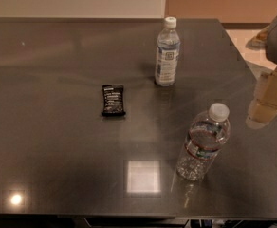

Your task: Pick water bottle

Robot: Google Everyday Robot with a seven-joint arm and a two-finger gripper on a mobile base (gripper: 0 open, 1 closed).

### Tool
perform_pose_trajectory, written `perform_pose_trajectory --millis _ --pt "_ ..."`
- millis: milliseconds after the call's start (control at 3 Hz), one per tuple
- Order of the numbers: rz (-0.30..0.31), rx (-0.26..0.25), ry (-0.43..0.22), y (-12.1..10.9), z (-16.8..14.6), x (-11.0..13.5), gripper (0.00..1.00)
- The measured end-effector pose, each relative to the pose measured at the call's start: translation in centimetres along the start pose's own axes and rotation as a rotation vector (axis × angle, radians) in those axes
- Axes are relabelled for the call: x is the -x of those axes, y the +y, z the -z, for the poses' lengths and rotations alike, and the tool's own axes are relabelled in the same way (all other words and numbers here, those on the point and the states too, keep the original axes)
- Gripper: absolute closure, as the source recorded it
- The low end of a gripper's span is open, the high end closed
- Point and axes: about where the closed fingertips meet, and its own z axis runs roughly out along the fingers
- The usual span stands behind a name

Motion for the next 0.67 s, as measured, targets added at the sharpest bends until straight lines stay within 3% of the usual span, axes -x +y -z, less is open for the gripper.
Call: perform_pose_trajectory --millis 667 --pt "0.02 0.01 -0.025 0.14 0.3 0.22 0.0"
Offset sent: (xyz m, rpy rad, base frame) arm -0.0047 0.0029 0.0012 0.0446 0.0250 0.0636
